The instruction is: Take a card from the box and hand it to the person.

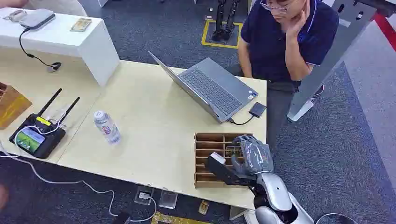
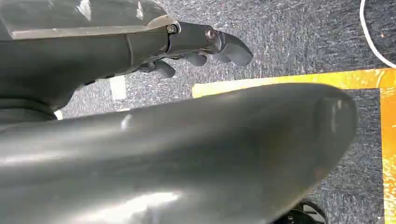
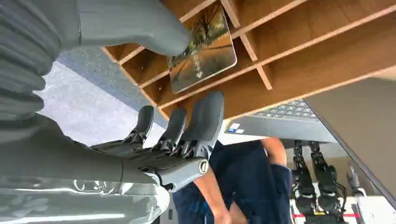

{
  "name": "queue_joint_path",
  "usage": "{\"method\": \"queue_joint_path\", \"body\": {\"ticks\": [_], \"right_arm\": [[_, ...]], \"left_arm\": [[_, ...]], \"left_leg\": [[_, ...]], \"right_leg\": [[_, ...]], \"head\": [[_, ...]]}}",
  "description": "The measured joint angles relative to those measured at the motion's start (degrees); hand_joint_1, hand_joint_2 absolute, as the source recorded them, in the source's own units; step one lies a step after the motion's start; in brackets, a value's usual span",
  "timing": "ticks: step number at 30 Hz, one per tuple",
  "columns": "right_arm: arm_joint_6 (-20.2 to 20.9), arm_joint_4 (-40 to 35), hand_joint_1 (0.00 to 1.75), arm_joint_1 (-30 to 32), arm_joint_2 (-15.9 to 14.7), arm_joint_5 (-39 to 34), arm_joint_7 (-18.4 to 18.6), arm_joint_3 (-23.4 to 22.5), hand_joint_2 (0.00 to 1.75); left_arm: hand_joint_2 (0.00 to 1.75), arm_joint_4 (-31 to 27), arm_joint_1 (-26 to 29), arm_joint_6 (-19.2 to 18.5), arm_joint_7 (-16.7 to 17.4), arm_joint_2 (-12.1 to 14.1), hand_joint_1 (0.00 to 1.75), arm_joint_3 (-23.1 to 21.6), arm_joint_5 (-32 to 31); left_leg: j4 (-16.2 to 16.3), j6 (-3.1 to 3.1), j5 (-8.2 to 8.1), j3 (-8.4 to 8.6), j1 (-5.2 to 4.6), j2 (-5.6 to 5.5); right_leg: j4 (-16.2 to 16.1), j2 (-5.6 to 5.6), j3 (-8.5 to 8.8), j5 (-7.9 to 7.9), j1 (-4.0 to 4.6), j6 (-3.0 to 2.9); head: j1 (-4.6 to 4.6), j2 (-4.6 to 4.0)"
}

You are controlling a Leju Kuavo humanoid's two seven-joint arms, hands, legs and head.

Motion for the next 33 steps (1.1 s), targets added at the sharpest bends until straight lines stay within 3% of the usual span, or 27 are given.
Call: {"method": "queue_joint_path", "body": {"ticks": [10, 15, 22, 33], "right_arm": [[-0.11, 1.11, 0.75, 0.0, 0.26, -0.07, -0.04, 0.09, 1.75], [-0.18, 1.35, 0.8, -0.05, 0.31, -0.07, -0.04, 0.09, 1.75], [-0.2, 1.64, 1.01, -0.22, 0.55, -0.07, -0.04, 0.09, 1.75], [-0.11, 2.12, 1.06, -0.26, 0.74, -0.13, -0.09, 0.11, 1.75]], "left_arm": [[0.0, 0.0, 0.01, -0.02, 0.0, 0.0, 0.0, 0.0, -0.04], [0.0, 0.0, 0.01, -0.02, 0.0, 0.0, 0.0, 0.0, -0.04], [0.0, 0.0, 0.0, -0.13, 0.0, 0.0, 0.0, 0.0, -0.04], [0.0, 0.0, 0.0, -0.15, 0.0, 0.0, 0.0, 0.0, -0.09]], "left_leg": [[0.0, 0.0, 0.0, 0.0, 0.0, 0.0], [0.0, 0.0, 0.0, 0.0, 0.0, 0.0], [0.0, 0.0, 0.0, 0.01, 0.0, 0.0], [0.0, 0.0, 0.0, 0.0, 0.0, 0.0]], "right_leg": [[0.0, 0.0, 0.0, 0.0, 0.0, 0.0], [0.0, 0.0, 0.0, 0.0, 0.0, 0.0], [0.0, 0.0, 0.0, 0.0, 0.0, 0.0], [0.0, 0.0, 0.0, 0.0, 0.0, 0.0]], "head": [[0.0, 0.0], [0.0, 0.0], [0.0, 0.0], [0.0, 0.0]]}}
